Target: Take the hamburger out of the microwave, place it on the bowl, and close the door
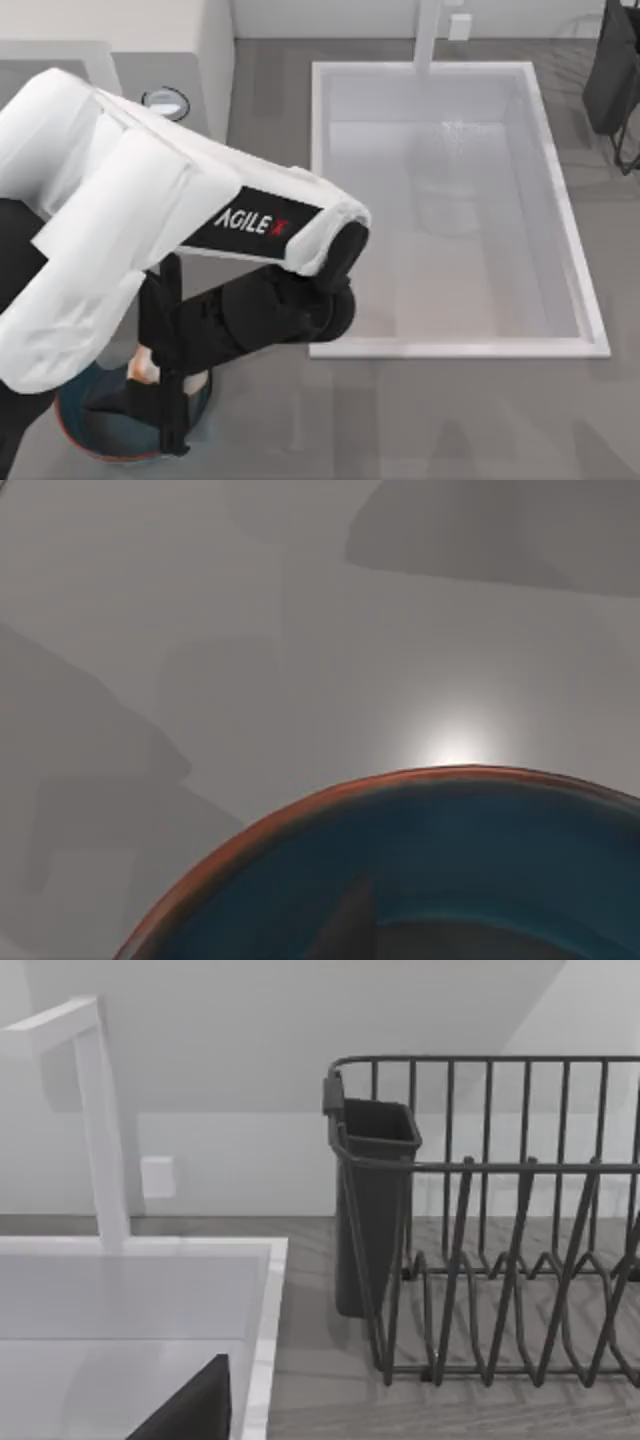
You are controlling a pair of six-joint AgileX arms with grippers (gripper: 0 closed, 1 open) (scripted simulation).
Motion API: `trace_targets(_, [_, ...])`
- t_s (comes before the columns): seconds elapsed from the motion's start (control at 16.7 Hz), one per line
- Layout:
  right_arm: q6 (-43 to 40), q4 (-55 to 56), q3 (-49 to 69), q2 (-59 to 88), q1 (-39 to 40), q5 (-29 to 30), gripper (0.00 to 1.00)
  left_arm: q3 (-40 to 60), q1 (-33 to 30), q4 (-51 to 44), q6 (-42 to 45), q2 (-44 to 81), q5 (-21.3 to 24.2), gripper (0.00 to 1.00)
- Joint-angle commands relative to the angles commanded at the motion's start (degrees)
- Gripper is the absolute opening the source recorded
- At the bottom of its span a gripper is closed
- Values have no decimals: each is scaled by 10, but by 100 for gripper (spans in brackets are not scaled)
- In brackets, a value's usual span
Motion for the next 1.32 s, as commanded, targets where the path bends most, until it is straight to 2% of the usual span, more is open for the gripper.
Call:
trace_targets(0.54, [0,0,0,0,0,0,100,-74,28,87,23,6,-24,0])
trace_targets(0.84, [0,0,0,0,0,0,100,-78,30,93,24,9,-24,0])
trace_targets(1.32, [0,0,0,0,0,0,100,-78,30,93,24,9,-24,60])
